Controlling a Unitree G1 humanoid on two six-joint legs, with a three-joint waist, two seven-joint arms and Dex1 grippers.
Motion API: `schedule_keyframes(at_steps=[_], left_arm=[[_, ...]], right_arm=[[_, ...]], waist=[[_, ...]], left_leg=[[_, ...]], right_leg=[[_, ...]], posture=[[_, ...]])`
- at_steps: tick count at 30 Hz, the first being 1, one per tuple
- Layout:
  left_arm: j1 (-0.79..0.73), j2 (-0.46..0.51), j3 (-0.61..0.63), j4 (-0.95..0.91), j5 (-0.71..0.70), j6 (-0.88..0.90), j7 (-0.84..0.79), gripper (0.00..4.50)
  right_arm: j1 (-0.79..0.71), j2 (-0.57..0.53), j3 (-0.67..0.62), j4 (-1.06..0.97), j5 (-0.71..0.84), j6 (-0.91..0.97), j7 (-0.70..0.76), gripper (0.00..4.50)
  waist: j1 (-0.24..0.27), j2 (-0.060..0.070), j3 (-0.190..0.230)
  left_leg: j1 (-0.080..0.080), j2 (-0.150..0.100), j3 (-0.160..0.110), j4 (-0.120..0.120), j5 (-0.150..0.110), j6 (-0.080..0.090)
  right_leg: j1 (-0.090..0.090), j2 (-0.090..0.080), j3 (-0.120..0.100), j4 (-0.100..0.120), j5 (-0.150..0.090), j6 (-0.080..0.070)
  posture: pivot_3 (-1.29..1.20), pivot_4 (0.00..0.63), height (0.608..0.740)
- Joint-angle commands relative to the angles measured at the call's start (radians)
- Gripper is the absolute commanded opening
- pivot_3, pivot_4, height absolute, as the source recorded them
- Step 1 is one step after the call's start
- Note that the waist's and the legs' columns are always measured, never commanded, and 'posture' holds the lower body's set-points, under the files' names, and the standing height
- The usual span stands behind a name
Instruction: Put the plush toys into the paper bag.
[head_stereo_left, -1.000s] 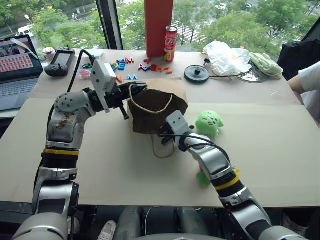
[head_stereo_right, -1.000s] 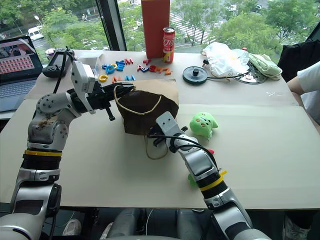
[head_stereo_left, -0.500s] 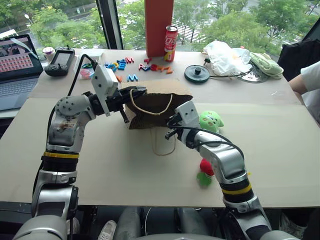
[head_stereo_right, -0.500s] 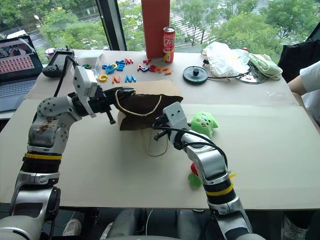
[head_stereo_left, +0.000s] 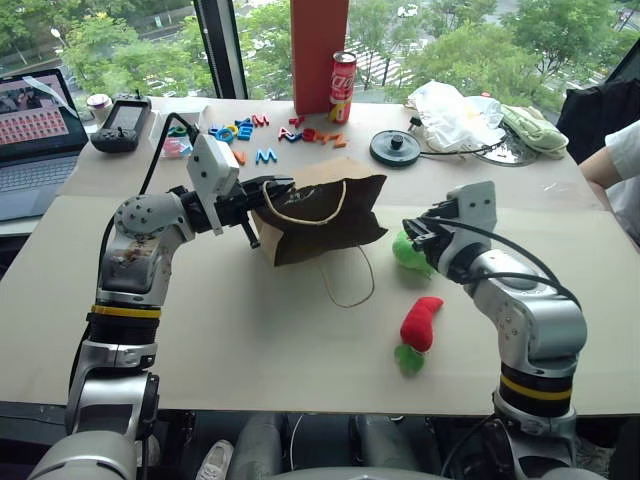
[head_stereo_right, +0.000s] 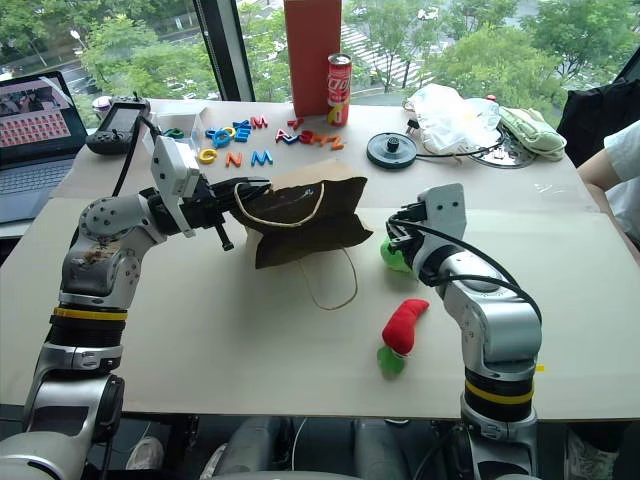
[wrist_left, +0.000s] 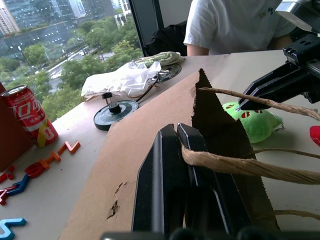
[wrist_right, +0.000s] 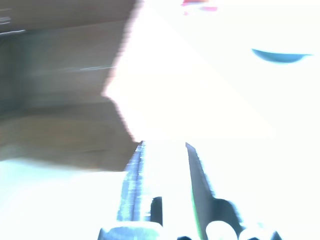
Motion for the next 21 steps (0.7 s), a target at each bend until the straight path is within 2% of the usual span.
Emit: schedule_keyframes(at_steps=[1, 6, 13, 20, 21], left_arm=[[-0.015, 0.000, 0.005, -0.008, 0.002, -0.021, -0.001, 0.00], [-0.022, 0.000, 0.007, 0.000, 0.003, -0.023, -0.003, 0.00], [-0.027, -0.002, 0.008, 0.005, 0.003, -0.026, 0.000, 0.00], [-0.027, -0.004, 0.009, 0.001, 0.003, -0.025, 0.007, 0.00], [-0.027, -0.005, 0.009, 0.002, 0.003, -0.025, 0.007, 0.00]], right_arm=[[0.010, -0.015, 0.002, 0.018, -0.020, 0.002, -0.032, 2.79], [0.033, -0.002, 0.045, 0.045, -0.026, 0.028, -0.050, 4.49], [0.039, 0.059, 0.056, 0.098, -0.045, 0.084, -0.124, 4.49], [0.032, 0.062, 0.054, 0.122, -0.055, 0.040, -0.153, 4.49], [0.027, 0.061, 0.051, 0.117, -0.051, 0.030, -0.152, 4.24]], waist=[[-0.005, 0.000, 0.000], [-0.005, 0.000, 0.000], [-0.001, 0.000, 0.000], [0.000, 0.000, 0.000], [-0.001, 0.000, 0.000]], left_leg=[[0.000, 0.000, 0.000, 0.000, 0.000, 0.000], [0.001, 0.000, 0.000, -0.001, 0.000, 0.000], [0.000, 0.000, 0.000, -0.001, 0.000, 0.000], [0.000, 0.000, 0.000, -0.001, 0.000, 0.000], [0.000, 0.000, 0.000, -0.001, 0.000, 0.000]], right_leg=[[0.000, 0.000, 0.000, 0.000, 0.000, 0.000], [0.000, 0.001, 0.001, 0.000, 0.000, 0.000], [0.000, 0.000, 0.001, 0.000, 0.000, 0.000], [0.000, 0.000, 0.001, 0.000, 0.000, 0.000], [0.000, 0.000, 0.001, 0.000, 0.000, 0.000]], posture=[[0.00, 0.150, 0.739], [0.00, 0.150, 0.739], [0.00, 0.150, 0.739], [0.00, 0.150, 0.739], [0.00, 0.150, 0.739]])
